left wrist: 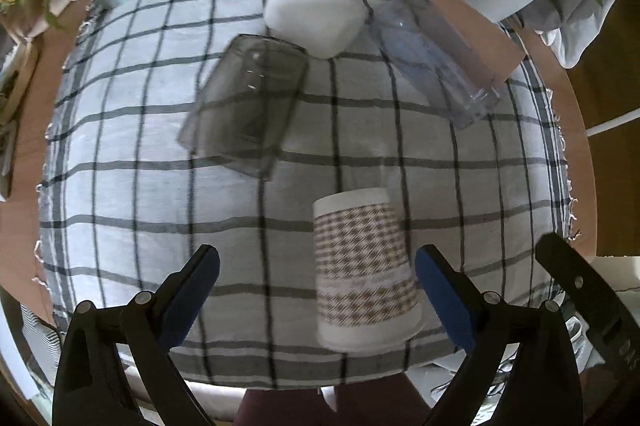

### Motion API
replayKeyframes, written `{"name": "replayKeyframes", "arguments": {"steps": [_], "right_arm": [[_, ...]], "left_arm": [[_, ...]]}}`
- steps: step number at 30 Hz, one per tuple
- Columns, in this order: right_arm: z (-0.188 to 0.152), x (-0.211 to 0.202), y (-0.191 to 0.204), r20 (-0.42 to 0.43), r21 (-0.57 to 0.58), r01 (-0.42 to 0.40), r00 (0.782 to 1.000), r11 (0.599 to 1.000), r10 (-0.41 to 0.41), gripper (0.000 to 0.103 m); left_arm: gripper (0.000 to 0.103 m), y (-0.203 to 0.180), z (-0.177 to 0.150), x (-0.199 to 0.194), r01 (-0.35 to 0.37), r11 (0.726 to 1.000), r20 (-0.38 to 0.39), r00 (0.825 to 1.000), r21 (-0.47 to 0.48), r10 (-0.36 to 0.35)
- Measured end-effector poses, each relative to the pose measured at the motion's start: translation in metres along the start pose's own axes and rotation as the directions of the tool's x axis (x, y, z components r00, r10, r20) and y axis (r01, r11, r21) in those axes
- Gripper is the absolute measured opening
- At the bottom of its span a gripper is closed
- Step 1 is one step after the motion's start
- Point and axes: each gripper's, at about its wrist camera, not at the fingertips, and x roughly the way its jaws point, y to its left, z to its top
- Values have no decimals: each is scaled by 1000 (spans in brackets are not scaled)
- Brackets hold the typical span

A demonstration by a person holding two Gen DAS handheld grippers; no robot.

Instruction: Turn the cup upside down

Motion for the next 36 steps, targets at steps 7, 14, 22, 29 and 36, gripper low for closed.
{"name": "replayKeyframes", "arguments": {"steps": [7,14,22,29,36], "right_arm": [[3,5,-20,-6,57,9,1000,998,-9,84],[8,12,-27,-19,72,24,1000,997,-23,84],[7,20,-31,-42,78,44,998,996,-41,84],[9,12,-34,-26,81,38,999,996,-36,84],[14,-5,-36,31,78,41,999,996,-43,84]], "left_arm": [[95,-12,14,24,11,1000,-59,998,-10,-11],[81,-22,23,44,13,999,-93,996,-32,-16],[56,-33,26,55,17,1000,-112,993,-22,-19],[55,-50,26,23,20,1000,-16,1000,17,-19],[55,-64,32,2,-2,996,101,995,89,-7]]}}
